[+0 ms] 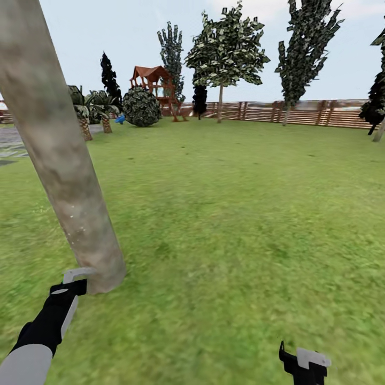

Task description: In the garden, pick up the pesticide atomizer on the floor and spray pesticide onto both trees until each tree trunk is fully covered.

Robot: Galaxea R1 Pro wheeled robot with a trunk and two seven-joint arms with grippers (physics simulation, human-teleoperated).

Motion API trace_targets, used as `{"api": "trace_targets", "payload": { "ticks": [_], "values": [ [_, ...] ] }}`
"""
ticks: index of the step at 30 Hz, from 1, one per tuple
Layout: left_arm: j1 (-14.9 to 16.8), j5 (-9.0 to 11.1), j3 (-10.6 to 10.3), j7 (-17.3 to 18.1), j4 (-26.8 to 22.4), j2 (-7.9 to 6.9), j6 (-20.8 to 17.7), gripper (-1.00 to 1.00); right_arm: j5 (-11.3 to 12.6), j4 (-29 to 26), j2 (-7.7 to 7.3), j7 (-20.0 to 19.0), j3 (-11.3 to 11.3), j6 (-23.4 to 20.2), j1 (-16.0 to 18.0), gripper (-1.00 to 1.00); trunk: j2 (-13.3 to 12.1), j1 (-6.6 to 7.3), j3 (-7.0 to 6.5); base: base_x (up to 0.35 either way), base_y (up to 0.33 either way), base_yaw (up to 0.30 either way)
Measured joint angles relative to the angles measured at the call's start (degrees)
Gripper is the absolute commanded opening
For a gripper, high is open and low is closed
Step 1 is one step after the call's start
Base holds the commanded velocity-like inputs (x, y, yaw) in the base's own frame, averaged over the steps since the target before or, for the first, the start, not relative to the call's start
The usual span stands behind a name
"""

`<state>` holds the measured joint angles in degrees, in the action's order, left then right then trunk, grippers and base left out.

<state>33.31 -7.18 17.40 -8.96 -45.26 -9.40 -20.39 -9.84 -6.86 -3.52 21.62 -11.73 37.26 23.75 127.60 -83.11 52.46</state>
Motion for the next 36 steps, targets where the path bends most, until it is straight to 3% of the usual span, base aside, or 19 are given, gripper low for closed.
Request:
{"api": "trace_targets", "payload": {
  "ticks": [8, 11, 13, 15, 18, 20, 24, 25, 26, 29, 30, 31, 36],
  "values": [
    [0.0, 0.41, -0.05, 0.06, 0.16, 0.16, -0.01, -1.0, 0.0, 0.0, 0.0, 0.0, 0.0, 0.0, 0.03, 1.0, 0.0, 0.0, 0.0, 0.128, 0.0, 0.27],
    [-0.01, 0.42, -0.59, 0.63, 1.14, 1.98, 0.15, -1.0, 0.0, -0.07, -0.07, 0.0, -0.05, -0.01, 0.0, 1.0, 0.0, 0.0, 0.0, 0.003, 0.0, 0.06],
    [0.08, 0.18, -2.26, 0.89, 1.3, 2.96, 0.1, -1.0, 0.0, -0.04, -0.08, 0.0, -0.05, 0.0, 0.01, 1.0, 0.0, 0.0, 0.0, 0.001, 0.0, 0.017],
    [0.59, 0.25, -6.8, 1.53, 1.2, 2.99, -0.31, -1.0, 0.0, -0.01, -0.09, 0.0, -0.06, 0.0, 0.0, 1.0, 0.0, 0.0, 0.0, 0.0, 0.0, 0.004],
    [1.6, -0.41, -8.55, 4.52, 0.73, 0.84, -0.84, -1.0, 0.0, -0.01, -0.13, 0.0, -0.05, -0.01, 0.01, 1.0, 0.0, 0.0, -0.01, 0.0, 0.0, 0.001],
    [4.1, -0.55, -9.01, 7.45, 1.09, -2.44, -1.09, -1.0, 0.0, -0.03, -0.18, 0.0, -0.05, -0.01, 0.01, 1.0, 0.0, 0.0, -0.01, 0.0, 0.0, 0.0],
    [4.79, -0.23, -10.3, 8.64, 1.3, -2.76, -1.06, -1.0, 0.0, -0.04, -0.26, 0.0, -0.05, -0.04, 0.01, 1.0, 0.0, 0.0, 0.0, 0.0, 0.0, 0.0],
    [5.11, -0.09, -12.14, 8.92, 1.24, -3.05, -1.27, -1.0, 0.0, -0.03, -0.26, 0.0, -0.05, -0.04, 0.03, 1.0, 0.0, 0.0, 0.0, 0.0, 0.0, 0.0],
    [5.46, -0.33, -12.49, 9.93, 0.98, -3.44, -1.88, -1.0, 0.0, -0.02, -0.26, 0.0, -0.05, -0.06, 0.03, 1.0, 0.0, 0.0, 0.0, 0.0, 0.0, 0.0],
    [7.76, -0.68, -12.52, 15.25, 1.05, -6.9, -4.66, -1.0, 0.0, 0.0, -0.26, 0.0, -0.05, -0.07, 0.01, 1.0, 0.0, 0.0, -0.01, 0.0, 0.0, 0.0],
    [8.61, -0.53, -12.53, 17.28, 1.1, -9.15, -5.33, -1.0, 0.0, 0.0, -0.26, 0.0, -0.05, -0.04, 0.02, 1.0, 0.0, 0.0, -0.01, 0.0, 0.0, 0.0],
    [8.74, -0.46, -12.77, 18.08, 0.88, -9.92, -5.56, -1.0, 0.0, 0.0, -0.26, 0.0, -0.05, -0.03, 0.01, 1.0, 0.0, 0.0, 0.0, 0.0, 0.0, 0.0],
    [8.88, 0.1, -12.85, 19.06, 1.15, -9.69, -5.75, -1.0, 0.0, 0.0, -0.26, 0.0, -0.05, -0.02, -0.02, 1.0, 0.0, 0.0, 0.0, 0.0, 0.0, 0.0]
  ]
}}
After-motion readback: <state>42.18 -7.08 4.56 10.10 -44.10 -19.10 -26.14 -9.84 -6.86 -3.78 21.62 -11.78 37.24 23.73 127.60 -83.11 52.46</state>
